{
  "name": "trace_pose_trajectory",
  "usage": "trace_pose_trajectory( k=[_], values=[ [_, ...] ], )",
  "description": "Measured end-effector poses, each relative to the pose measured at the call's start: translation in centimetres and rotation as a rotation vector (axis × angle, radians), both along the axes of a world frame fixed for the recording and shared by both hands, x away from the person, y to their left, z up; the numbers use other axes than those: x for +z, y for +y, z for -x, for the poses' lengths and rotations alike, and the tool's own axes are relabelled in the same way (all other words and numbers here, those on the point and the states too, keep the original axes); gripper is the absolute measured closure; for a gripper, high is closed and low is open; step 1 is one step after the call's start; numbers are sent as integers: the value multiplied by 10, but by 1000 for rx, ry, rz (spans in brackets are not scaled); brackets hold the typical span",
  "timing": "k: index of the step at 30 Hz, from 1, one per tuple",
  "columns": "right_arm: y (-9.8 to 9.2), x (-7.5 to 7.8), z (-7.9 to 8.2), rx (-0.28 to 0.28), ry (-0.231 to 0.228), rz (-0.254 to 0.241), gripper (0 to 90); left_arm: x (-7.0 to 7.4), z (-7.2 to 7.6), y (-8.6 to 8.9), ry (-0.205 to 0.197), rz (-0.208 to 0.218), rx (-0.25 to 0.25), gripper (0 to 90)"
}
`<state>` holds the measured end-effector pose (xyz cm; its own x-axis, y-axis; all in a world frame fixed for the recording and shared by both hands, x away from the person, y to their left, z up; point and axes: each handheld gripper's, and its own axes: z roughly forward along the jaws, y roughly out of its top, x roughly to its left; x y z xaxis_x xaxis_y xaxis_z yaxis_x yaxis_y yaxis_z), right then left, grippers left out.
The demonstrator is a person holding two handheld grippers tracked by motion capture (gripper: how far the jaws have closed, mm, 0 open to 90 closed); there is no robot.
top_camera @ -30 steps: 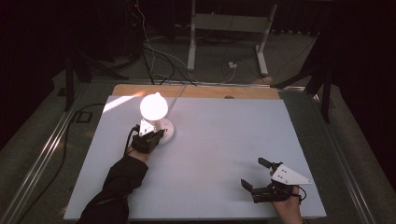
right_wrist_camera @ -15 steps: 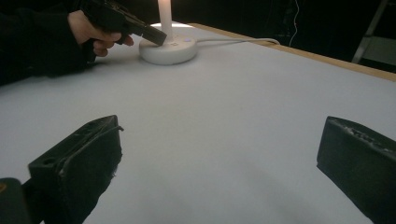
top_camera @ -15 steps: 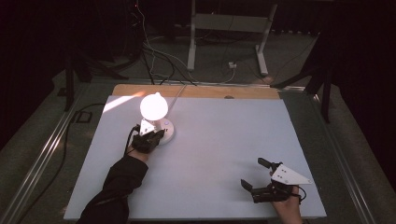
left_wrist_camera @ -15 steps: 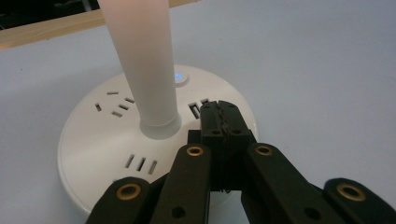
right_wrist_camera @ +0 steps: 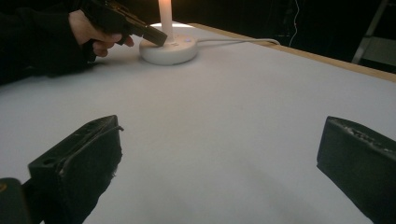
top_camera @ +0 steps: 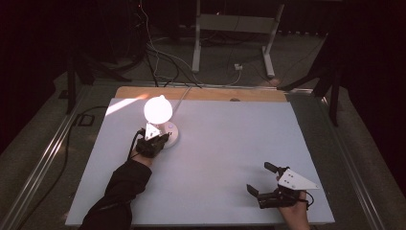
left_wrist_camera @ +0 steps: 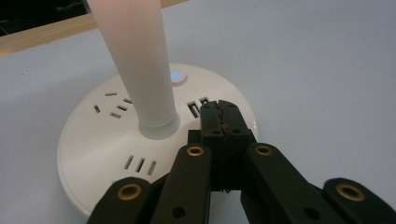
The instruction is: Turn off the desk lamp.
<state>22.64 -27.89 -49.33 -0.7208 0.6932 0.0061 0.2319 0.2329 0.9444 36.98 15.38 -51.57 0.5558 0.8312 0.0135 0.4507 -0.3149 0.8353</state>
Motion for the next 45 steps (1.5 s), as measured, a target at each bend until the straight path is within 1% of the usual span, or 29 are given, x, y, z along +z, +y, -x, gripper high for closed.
trace_pose_trajectory(
  k=[2, 4, 5, 8, 11, 15, 18, 20, 23, 31, 35, 37, 42, 43, 44, 45],
  values=[
    [0, 0, 0, 0, 0, -2, 0, 3, 0, 2, -5, 5, 7, 900],
    [-1, 0, 0, 0, -1, -3, 0, 5, 0, 3, -9, 20, 12, 900],
    [-1, 0, 0, 0, 0, -3, 0, 8, 0, 4, -11, 31, 12, 900],
    [0, 0, 0, 1, 0, -1, 0, 12, 1, 3, -18, 42, 6, 900],
    [0, 0, 0, 1, 0, 0, 0, 13, 2, 2, -21, 41, 6, 900],
    [0, 0, 0, 0, 1, -1, 0, 10, 1, 1, -12, 32, 7, 900],
    [0, 0, 0, 1, 1, 0, 0, 9, 1, 2, -6, 38, 8, 900],
    [0, 0, -1, 2, 2, 0, 0, 6, 0, 3, -3, 31, 12, 900],
    [0, 0, -1, 2, 2, 0, 0, 3, -1, 3, 11, 36, 14, 900],
    [0, 0, -1, 4, 4, 0, 0, 1, -1, 2, 18, 34, 6, 900],
    [0, 0, -1, 3, 2, 0, 0, 0, -1, 2, 17, 30, 5, 900],
    [0, 0, -1, 3, 2, -1, 0, 0, -1, 2, 21, 36, 2, 900],
    [0, 0, -1, 4, 3, 0, 0, -1, -1, 1, 10, 13, 2, 900],
    [0, 0, -1, 3, 3, 0, 0, -1, -2, 1, 17, 23, 6, 900],
    [0, 0, -1, 3, 4, 0, 0, -1, -1, 1, 13, 21, 7, 900],
    [0, 0, -1, 4, 4, 1, 0, -1, 0, -1, 1, 3, 4, 900]
  ],
)
